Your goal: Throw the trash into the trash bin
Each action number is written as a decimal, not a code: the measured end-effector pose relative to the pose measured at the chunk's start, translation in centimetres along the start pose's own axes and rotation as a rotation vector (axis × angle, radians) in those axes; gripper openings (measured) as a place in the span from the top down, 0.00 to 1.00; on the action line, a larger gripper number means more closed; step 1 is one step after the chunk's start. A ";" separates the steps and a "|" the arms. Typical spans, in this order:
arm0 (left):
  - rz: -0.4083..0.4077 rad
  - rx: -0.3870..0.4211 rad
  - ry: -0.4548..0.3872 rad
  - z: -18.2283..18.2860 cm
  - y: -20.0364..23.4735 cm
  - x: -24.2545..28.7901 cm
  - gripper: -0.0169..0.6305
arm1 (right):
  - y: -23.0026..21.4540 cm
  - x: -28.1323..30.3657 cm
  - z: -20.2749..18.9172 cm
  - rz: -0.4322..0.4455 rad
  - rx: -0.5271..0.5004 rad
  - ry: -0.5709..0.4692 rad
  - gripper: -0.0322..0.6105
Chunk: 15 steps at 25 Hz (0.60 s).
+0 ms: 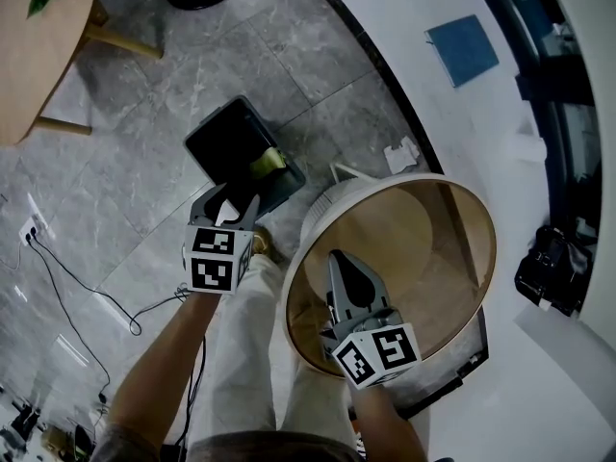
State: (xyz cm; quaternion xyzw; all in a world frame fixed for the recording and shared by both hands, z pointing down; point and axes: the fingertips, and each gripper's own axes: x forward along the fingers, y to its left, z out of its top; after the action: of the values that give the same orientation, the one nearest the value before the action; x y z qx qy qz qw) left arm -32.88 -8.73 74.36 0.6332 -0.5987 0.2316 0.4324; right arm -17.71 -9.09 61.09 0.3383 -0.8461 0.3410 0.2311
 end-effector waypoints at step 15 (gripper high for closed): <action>-0.031 0.024 0.008 0.1 -3.2 -4.7 0.94 | 1.7 -3.7 0.2 0.002 -0.002 -0.037 0.92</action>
State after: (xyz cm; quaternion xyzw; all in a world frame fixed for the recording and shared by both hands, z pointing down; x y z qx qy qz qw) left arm -30.69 -6.49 69.61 0.6467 -0.5843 0.2346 0.4305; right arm -16.47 -6.76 57.97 0.3436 -0.8508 0.3342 0.2153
